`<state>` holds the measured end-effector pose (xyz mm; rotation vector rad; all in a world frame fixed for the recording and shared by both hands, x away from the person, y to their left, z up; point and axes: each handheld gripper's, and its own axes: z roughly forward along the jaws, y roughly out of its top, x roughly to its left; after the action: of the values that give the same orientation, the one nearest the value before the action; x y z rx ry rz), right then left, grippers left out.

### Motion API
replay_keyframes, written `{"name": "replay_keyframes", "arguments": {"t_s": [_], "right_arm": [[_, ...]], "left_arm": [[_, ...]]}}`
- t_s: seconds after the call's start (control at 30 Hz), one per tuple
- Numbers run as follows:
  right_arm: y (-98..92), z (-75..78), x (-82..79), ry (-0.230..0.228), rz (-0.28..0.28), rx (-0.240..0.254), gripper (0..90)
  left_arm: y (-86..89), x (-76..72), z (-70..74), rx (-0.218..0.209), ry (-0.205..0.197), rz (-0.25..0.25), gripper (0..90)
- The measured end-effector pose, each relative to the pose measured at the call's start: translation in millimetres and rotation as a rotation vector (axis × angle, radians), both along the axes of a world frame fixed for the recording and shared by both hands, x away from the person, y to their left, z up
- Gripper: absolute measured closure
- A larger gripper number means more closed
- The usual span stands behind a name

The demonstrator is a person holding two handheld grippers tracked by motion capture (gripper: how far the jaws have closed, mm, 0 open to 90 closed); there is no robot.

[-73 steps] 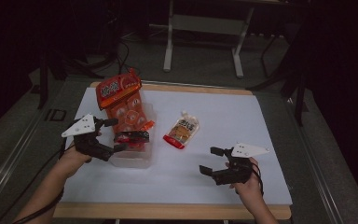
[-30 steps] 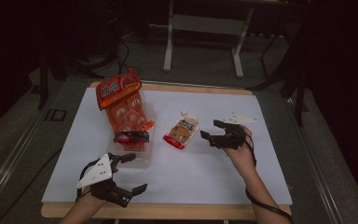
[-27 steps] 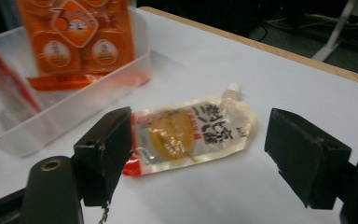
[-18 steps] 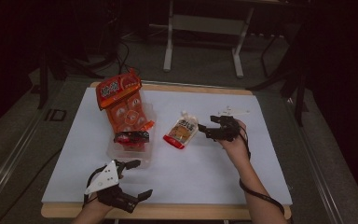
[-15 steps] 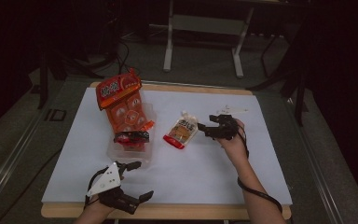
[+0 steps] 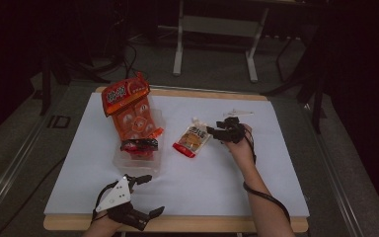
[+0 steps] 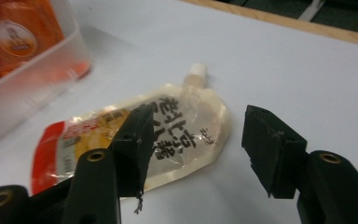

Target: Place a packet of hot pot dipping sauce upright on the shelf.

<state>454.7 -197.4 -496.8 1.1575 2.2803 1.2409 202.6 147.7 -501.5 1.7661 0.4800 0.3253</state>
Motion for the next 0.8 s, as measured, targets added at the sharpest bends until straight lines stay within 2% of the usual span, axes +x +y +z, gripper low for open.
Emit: {"name": "replay_keyframes", "arguments": {"t_s": [0.1, 0.17, 0.47, 0.57, 0.8], "right_arm": [[-0.1, -5.7, 5.2, 0.03, 0.007, 0.002, 47.3], [0.7, -8.4, 6.7, 0.03, 0.001, -0.018, 48.4], [7.1, -15.7, 19.1, 0.042, -0.034, -0.023, 49.1], [11.4, -21.2, 24.1, 0.053, -0.042, -0.056, 49.2], [14.4, -28.9, 30.8, 0.073, -0.068, -0.056, 49.1]], "left_arm": [[1.3, -0.1, -0.4, 0.005, -0.006, 0.009, 3.7], [1.7, -0.7, -0.7, 0.004, -0.006, 0.009, 3.7], [4.5, -0.6, -1.4, -0.006, 0.013, 0.006, 3.7], [6.0, 0.2, -2.6, 0.002, 0.014, 0.011, 3.7], [7.3, 0.2, -2.1, -0.001, 0.017, 0.008, 4.0]]}}
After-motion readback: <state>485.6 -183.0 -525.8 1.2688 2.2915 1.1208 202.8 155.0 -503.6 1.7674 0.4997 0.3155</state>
